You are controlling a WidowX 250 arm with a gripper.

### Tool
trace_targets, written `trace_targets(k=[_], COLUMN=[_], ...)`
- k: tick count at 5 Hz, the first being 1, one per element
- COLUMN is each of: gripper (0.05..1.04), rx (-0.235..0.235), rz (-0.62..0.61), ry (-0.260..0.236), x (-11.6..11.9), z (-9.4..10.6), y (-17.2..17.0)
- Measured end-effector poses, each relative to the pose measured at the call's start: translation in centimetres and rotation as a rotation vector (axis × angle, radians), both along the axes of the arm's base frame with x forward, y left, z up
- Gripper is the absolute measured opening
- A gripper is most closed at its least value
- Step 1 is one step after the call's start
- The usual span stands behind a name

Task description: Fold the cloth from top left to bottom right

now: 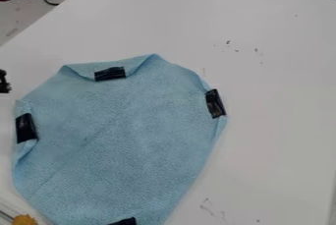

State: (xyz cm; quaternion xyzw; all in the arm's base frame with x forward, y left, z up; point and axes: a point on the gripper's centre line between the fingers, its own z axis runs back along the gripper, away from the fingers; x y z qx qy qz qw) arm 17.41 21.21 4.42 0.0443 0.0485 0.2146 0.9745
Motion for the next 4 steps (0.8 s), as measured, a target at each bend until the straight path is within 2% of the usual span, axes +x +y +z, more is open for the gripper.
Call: trace_targets(k=[1,2,3,4], gripper=[0.796,1.005,1.006,0.942], rx=[-0.012,-0.05,-0.091,-0.106], rz=[-0.008,-0.006,-0.002,-0.01], ry=[0.015,0.023,0.028,0.025], x=[0.7,1.0,0.6,0.7], z=[-0.3,-1.0,-2.2,-3.1], y=[-2.1,-4.1,-5.1,-5.2])
